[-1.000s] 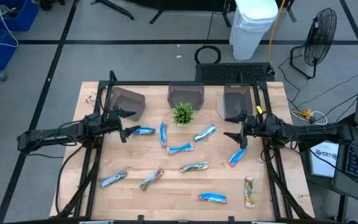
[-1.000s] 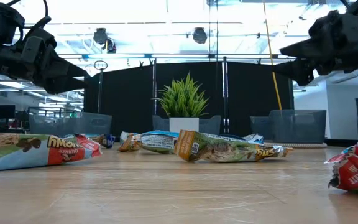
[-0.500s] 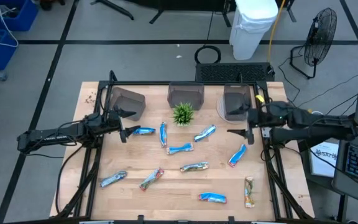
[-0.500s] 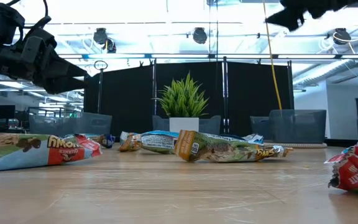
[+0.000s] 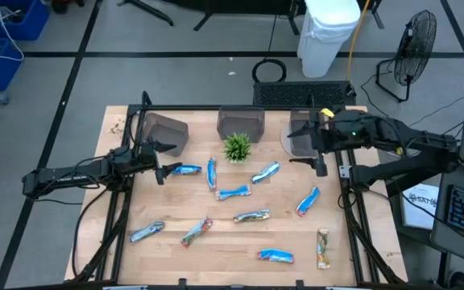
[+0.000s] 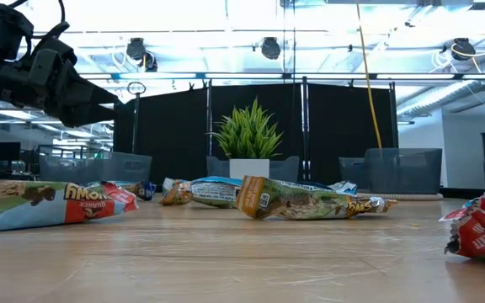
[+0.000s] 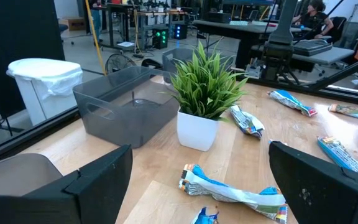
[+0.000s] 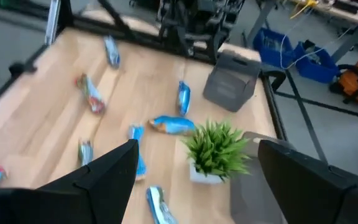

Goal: Pick and place Granola Bars by type
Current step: Put the red granola bar into the right black bin

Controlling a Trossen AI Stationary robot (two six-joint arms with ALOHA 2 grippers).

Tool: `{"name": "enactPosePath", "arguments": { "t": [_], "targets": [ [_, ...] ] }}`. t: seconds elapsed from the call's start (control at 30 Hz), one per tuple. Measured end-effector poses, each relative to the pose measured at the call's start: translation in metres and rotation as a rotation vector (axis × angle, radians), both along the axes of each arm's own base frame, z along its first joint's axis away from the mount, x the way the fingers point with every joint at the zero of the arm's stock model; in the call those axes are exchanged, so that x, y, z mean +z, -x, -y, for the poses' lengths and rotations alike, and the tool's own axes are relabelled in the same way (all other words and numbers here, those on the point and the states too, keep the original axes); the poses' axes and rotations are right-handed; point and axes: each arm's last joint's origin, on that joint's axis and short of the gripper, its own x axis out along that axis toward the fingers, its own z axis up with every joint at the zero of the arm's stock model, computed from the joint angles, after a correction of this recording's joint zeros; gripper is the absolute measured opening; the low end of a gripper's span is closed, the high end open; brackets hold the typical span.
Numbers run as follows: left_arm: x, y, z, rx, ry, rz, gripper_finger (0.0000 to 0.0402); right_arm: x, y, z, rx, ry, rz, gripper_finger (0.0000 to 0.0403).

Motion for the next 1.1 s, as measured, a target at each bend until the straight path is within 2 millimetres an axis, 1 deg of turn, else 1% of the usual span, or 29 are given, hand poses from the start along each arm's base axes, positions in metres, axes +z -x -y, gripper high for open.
{"name": "enactPosePath", "arguments": {
  "t": [0.13,0.37,0.6,0.7,0.83,0.93,1.1],
  "targets": [
    [0.000,0.000,0.000,0.000,0.000,0.000,0.0374,-0.008,-0.009,0.000,0.033,0.072,-0.154,0.0319],
    [0.000,0.000,0.000,0.000,0.000,0.000,0.0374,-0.040,-0.025,-0.008,0.135,0.105,-0.460,0.0319],
    [0.000,0.000,0.000,0.000,0.000,0.000,0.0374,-0.067,-0.045,-0.022,0.227,0.128,-0.662,0.0319],
    [0.000,0.000,0.000,0.000,0.000,0.000,0.0374,-0.083,-0.049,-0.029,0.255,0.135,-0.721,0.0319],
    [0.000,0.000,0.000,0.000,0.000,0.000,0.0374,-0.117,-0.044,-0.039,0.248,0.110,-0.801,0.0319],
    [0.000,0.000,0.000,0.000,0.000,0.000,0.0374,-0.144,-0.032,-0.048,0.296,0.132,-0.874,0.0319],
    [0.000,0.000,0.000,0.001,0.000,0.000,0.0374,-0.181,-0.013,-0.066,0.385,0.178,-0.962,0.0319]
  ]
}}
